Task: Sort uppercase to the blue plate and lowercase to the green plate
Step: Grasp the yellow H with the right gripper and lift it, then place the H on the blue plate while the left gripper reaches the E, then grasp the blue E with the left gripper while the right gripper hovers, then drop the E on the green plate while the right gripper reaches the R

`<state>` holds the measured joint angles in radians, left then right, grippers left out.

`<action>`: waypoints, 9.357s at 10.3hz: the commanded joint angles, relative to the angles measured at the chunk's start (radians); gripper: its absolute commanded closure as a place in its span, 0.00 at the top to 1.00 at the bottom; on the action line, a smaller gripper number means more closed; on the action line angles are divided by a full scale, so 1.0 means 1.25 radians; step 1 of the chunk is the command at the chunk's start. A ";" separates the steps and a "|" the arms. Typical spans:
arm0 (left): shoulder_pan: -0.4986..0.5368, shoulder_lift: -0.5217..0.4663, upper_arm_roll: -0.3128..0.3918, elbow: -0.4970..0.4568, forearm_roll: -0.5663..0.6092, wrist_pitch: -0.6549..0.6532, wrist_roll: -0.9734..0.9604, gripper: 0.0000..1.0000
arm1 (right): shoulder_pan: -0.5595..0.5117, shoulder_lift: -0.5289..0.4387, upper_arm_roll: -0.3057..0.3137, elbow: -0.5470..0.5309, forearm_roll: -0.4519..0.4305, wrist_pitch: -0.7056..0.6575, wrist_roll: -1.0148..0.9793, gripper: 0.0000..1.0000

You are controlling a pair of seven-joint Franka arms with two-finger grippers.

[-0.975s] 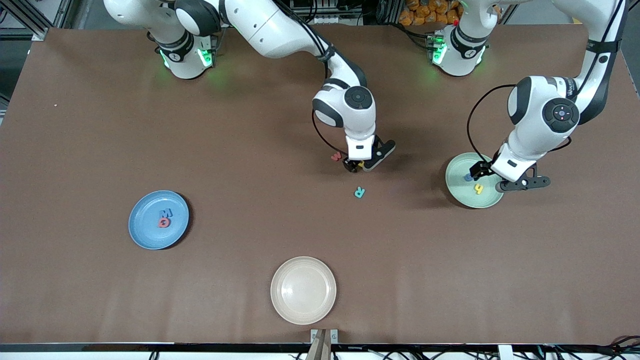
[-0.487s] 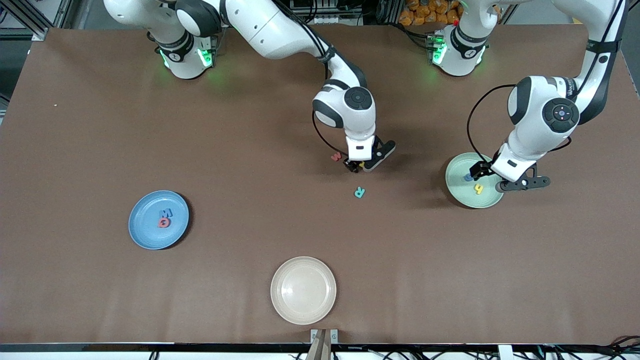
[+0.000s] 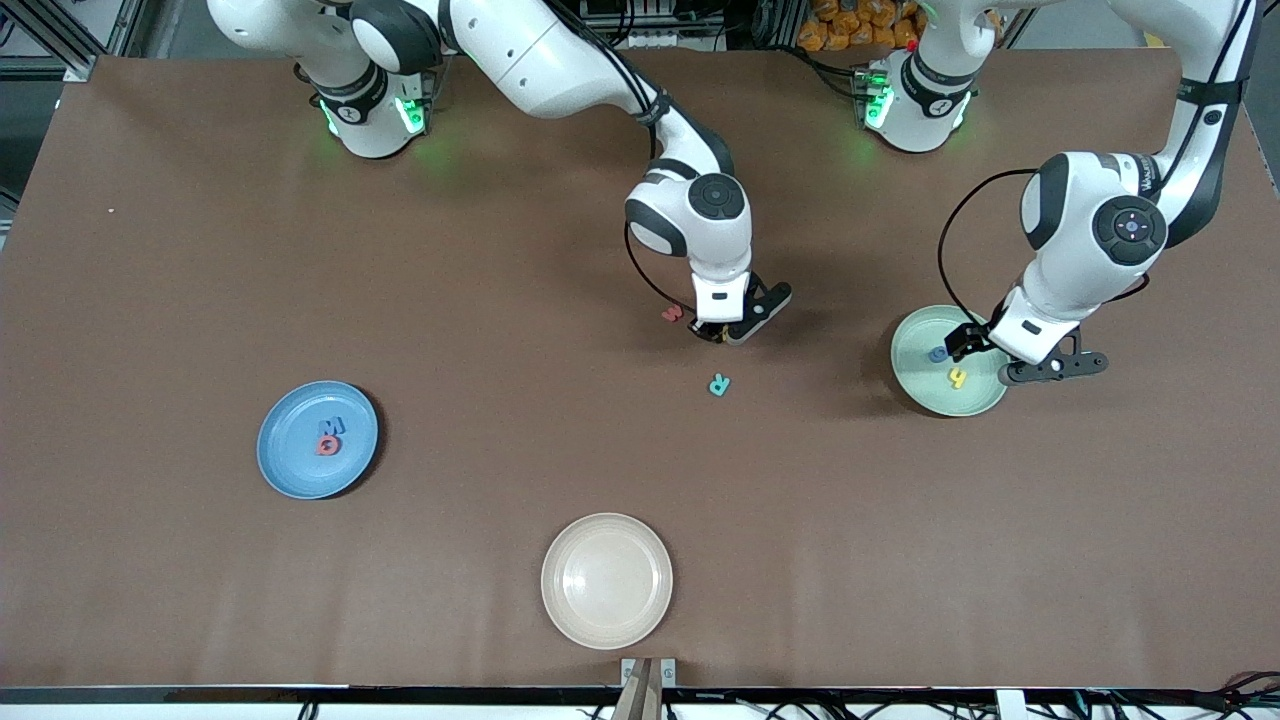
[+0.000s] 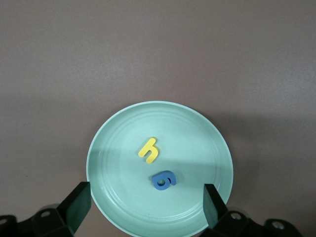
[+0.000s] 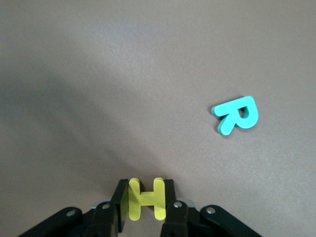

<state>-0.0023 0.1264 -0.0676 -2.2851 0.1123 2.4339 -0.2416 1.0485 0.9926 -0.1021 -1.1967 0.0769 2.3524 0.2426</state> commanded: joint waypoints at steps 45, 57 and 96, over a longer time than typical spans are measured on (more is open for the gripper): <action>-0.428 0.243 -0.182 0.016 0.070 0.231 0.104 0.78 | -0.771 -0.749 0.050 -0.375 0.026 -0.414 -0.193 1.00; -0.536 0.245 -0.081 0.019 0.086 0.229 0.096 0.63 | -0.638 -0.681 0.132 -0.421 -0.043 -0.274 0.055 0.49; 0.125 0.081 -0.088 -0.047 -0.013 0.092 0.352 0.59 | -0.125 0.097 0.066 0.233 -0.204 -0.052 0.795 0.68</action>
<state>0.1285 0.2418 -0.1673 -2.3261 0.1175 2.5261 0.1930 0.8839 1.0683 -0.0063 -0.9617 -0.1582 2.2735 1.2112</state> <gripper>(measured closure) 0.617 0.348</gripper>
